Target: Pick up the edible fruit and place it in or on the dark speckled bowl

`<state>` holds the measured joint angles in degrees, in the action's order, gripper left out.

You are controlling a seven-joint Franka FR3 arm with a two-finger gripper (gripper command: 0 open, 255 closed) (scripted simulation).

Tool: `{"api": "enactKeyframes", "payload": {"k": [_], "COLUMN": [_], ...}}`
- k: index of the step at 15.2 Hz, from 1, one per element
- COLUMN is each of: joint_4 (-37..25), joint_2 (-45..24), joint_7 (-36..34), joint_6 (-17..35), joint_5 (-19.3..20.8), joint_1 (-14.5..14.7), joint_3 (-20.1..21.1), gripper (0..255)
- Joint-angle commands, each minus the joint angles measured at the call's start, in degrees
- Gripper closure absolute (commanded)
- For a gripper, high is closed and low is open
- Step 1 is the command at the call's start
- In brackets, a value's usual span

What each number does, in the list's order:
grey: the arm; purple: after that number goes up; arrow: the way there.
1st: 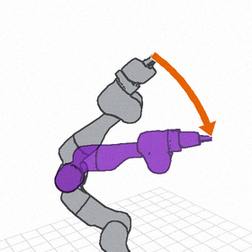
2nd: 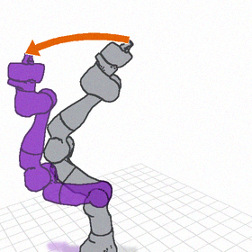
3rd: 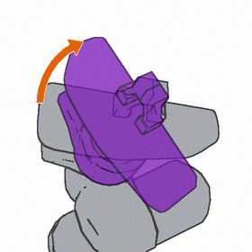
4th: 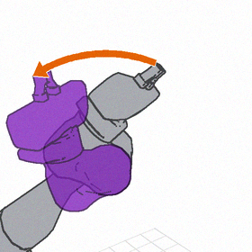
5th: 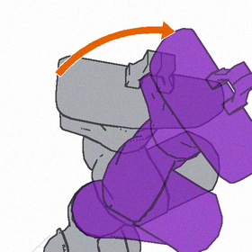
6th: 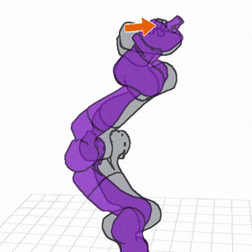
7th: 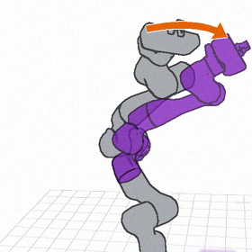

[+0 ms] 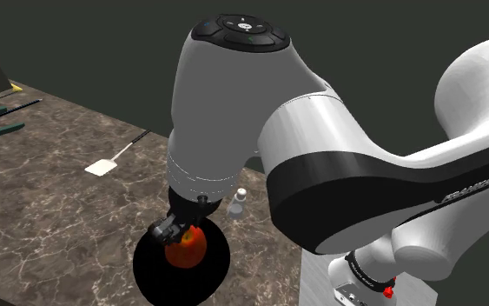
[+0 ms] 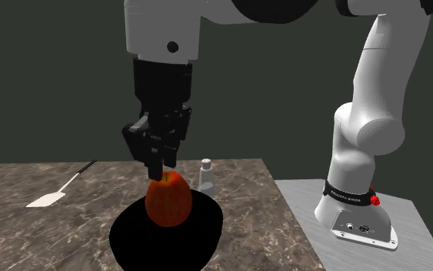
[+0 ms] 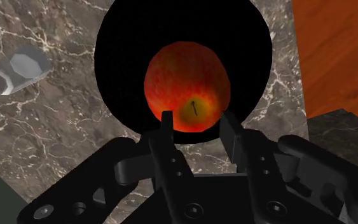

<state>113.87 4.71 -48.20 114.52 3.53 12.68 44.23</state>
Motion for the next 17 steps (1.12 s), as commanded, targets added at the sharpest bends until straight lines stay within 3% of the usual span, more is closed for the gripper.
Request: {"api": "enactKeyframes", "payload": {"k": [1,5,9,17], "joint_4": [0.00,0.00,-5.71,-5.70], "joint_2": [0.00,0.00,1.89,1.89], "joint_7": [0.00,0.00,1.10,1.10], "joint_6": [0.00,0.00,-7.03,-7.02], "joint_5": [0.00,0.00,-1.53,-1.53], "joint_1": [0.00,0.00,0.11,0.12], "joint_3": [0.00,0.00,-0.34,-0.35], "gripper": [0,0,0,0]}}
